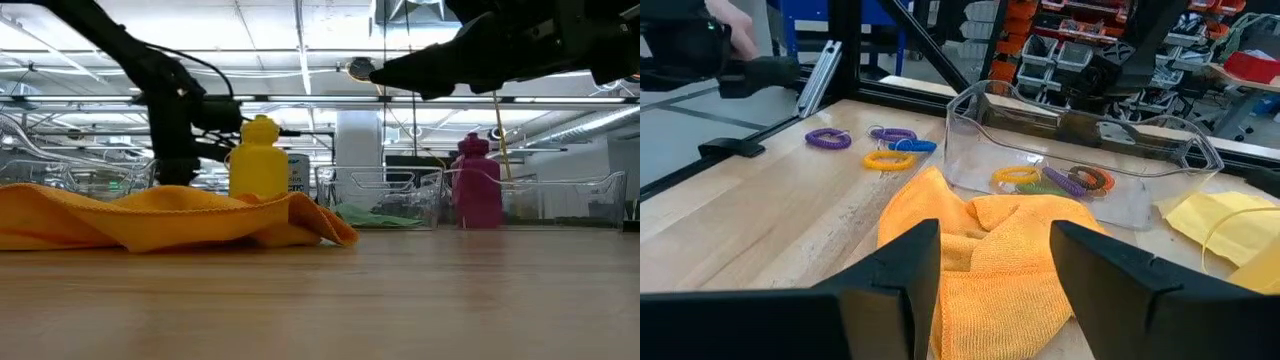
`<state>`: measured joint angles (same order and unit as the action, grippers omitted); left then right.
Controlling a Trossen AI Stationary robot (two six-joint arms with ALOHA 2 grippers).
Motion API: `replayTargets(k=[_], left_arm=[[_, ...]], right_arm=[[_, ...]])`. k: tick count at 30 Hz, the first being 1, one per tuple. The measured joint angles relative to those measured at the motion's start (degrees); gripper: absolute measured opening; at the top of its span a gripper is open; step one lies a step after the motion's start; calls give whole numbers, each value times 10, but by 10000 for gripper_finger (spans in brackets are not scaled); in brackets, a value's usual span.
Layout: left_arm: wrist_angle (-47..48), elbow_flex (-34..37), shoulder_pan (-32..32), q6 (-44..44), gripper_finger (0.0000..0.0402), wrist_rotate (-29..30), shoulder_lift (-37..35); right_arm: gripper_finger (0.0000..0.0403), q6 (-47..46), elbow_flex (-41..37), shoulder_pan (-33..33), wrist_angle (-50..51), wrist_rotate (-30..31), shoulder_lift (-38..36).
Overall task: Pick & Place Sports Items
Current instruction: Put the top yellow spring keychain into the bottom transparent bin
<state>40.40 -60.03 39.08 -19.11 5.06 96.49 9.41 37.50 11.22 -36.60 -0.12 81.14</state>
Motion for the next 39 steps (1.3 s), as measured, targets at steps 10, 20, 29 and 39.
replayTargets(k=[10, 20, 29, 39], left_arm=[[-2, 0, 0, -12, 152, 38, 33], [-3, 0, 1, -18, 152, 45, 49], [-4, 0, 12, -13, 112, 45, 49], [-4, 0, 15, -19, 10, 33, 49]], right_arm=[[134, 2, 0, 0, 0, 0, 0], [134, 2, 0, 0, 0, 0, 0], [134, 2, 0, 0, 0, 0, 0], [134, 2, 0, 0, 0, 0, 0]])
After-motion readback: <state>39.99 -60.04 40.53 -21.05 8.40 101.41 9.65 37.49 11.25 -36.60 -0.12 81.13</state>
